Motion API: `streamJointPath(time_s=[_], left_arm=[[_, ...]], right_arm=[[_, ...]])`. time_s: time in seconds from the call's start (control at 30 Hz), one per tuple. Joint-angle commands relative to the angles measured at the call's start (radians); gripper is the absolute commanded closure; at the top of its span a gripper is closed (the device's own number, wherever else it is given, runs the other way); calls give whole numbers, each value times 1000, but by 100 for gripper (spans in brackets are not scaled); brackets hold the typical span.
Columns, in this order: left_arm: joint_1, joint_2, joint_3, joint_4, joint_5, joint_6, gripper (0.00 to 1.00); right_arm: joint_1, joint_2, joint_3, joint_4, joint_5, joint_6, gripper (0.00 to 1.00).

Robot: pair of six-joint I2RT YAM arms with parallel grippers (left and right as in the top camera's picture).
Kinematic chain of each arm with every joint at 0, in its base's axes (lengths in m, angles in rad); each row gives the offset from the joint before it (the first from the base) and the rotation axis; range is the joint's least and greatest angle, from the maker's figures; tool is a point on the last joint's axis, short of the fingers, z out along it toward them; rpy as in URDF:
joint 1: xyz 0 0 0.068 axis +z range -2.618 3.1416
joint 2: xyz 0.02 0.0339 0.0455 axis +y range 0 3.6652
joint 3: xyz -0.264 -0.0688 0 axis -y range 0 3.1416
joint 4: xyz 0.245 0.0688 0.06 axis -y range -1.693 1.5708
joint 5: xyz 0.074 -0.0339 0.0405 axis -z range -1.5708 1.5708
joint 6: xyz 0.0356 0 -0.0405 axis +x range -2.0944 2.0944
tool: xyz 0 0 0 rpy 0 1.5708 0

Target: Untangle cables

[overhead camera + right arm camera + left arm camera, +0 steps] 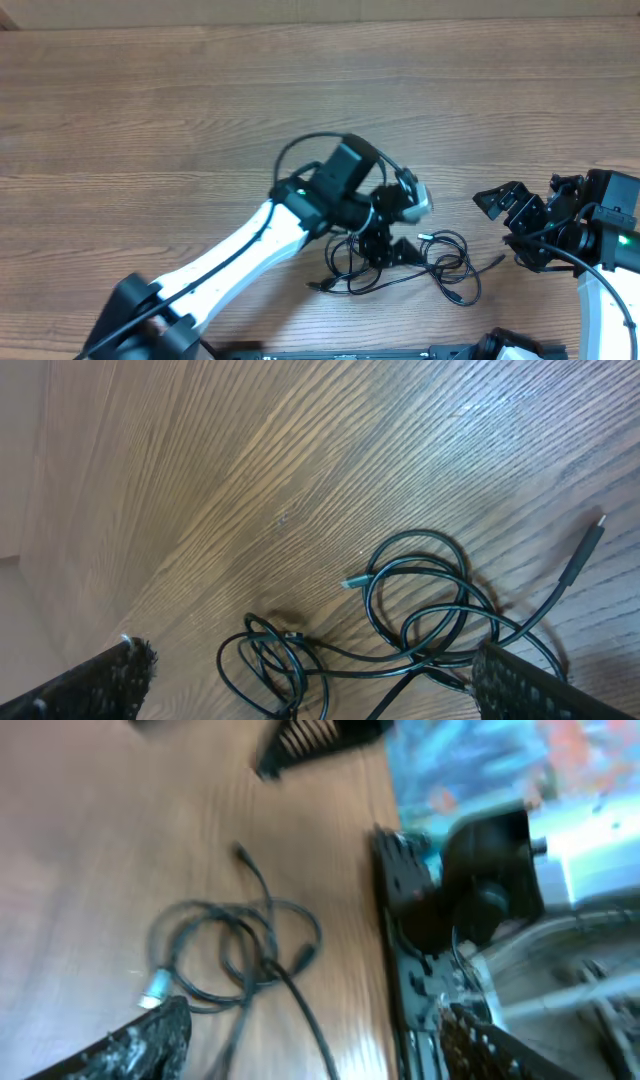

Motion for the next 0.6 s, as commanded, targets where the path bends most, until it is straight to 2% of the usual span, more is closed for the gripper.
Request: streamJointPath(time_s=[0.0,0.17,0.3,0.43,0.57], left_arm=[[-39,57,8,-31,48,133,22],[-110,121,8,-32,-196,135,27],[-172,164,8,-27,-409,137,27],[-207,210,8,-19,-492,146,26],[-216,251,8,-4,-498,146,27]], right_arm=[[0,-3,13,6,11,14,0],[0,-3,13,20,11,14,0],[0,-3,13,31,11,14,0],[0,-3,13,31,11,14,0],[0,-3,13,31,11,11,0]])
